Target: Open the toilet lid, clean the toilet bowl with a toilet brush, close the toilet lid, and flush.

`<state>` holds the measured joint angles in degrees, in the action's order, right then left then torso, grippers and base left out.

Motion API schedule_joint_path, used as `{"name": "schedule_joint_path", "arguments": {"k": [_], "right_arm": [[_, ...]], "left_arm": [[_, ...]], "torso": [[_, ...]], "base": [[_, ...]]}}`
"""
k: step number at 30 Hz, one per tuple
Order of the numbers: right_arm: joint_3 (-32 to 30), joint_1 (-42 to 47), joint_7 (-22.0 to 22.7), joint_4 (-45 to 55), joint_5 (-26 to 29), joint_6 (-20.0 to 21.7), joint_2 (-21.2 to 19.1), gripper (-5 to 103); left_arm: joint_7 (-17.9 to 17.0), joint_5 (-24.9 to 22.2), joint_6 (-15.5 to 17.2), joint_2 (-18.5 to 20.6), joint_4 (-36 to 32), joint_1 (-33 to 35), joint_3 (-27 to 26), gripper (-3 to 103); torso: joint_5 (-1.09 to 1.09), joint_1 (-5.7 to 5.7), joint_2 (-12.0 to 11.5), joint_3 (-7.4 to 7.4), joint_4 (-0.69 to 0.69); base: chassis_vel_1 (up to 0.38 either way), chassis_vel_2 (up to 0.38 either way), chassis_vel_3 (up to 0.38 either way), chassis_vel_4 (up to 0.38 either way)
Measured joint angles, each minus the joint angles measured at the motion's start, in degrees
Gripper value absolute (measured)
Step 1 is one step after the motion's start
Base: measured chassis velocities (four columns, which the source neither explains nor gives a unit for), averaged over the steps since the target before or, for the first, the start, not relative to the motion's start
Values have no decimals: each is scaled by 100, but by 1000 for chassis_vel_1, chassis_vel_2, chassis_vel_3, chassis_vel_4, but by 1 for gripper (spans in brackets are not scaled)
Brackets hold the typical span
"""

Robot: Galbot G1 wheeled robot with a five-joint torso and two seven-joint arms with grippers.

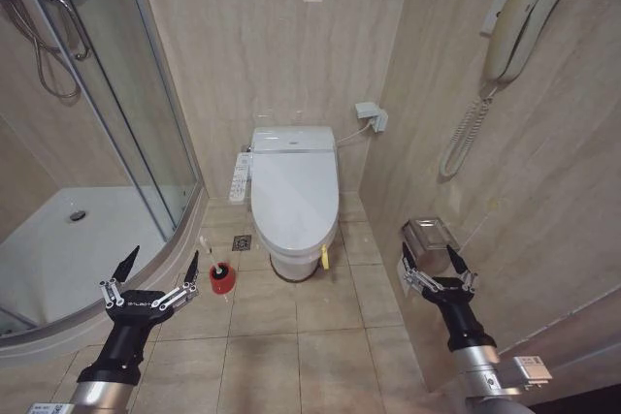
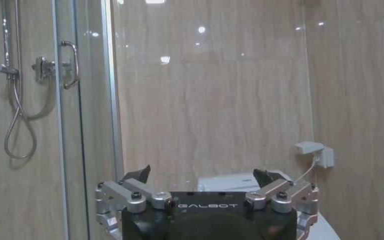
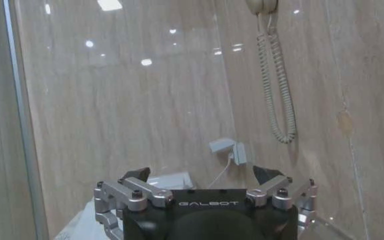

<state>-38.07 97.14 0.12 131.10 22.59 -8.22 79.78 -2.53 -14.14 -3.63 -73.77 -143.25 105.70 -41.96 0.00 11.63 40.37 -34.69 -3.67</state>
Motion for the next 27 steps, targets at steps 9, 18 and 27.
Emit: {"name": "schedule_joint_path", "arguments": {"k": [9, 18, 27], "right_arm": [[-67, 19, -9, 10, -54, -98, -29, 100], [-88, -23, -26, 86, 5, 15, -109, 100], [14, -3, -106, 88, -37, 79, -62, 100]], "left_arm": [[0, 0, 0, 0, 0, 0, 0, 100], [0, 0, 0, 0, 0, 0, 0, 100], [0, 0, 0, 0, 0, 0, 0, 100]], "torso": [[0, 0, 0, 0, 0], [0, 0, 0, 0, 0], [0, 0, 0, 0, 0]], "base": [[0, 0, 0, 0], [0, 0, 0, 0], [0, 0, 0, 0]]}}
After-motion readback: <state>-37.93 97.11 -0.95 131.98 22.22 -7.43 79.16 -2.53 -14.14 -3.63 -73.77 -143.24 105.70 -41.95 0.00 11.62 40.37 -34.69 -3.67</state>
